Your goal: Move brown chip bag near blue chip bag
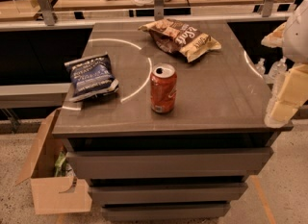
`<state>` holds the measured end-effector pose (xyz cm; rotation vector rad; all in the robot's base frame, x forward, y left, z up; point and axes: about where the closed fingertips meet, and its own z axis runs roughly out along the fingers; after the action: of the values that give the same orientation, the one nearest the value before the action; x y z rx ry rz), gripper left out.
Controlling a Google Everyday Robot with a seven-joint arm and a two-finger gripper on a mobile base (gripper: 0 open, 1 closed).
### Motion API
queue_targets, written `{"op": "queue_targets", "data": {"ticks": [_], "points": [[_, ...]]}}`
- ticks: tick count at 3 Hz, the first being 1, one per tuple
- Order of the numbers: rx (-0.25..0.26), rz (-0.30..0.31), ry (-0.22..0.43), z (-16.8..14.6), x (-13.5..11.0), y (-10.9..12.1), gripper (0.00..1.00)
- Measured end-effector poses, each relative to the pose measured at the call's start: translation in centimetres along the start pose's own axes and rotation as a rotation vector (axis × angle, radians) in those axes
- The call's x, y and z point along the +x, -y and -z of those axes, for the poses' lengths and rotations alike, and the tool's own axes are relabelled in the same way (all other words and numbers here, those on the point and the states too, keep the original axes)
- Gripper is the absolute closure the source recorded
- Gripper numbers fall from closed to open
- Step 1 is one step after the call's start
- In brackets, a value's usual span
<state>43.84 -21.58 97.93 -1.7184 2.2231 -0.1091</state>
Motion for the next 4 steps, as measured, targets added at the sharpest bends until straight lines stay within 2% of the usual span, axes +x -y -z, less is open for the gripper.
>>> {"op": "queue_targets", "data": {"ticks": [1,2,3,4], "points": [[0.0,0.0,0.0,0.0,0.0,0.0,0.0],[0.013,-0.01,0.033,0.1,-0.2,0.4,0.0],[0.04,-0.077,0.119,-0.8,-0.4,2.2,0.0],[0.094,-0.165,0.268,-2.7,-1.0,5.3,0.0]]}}
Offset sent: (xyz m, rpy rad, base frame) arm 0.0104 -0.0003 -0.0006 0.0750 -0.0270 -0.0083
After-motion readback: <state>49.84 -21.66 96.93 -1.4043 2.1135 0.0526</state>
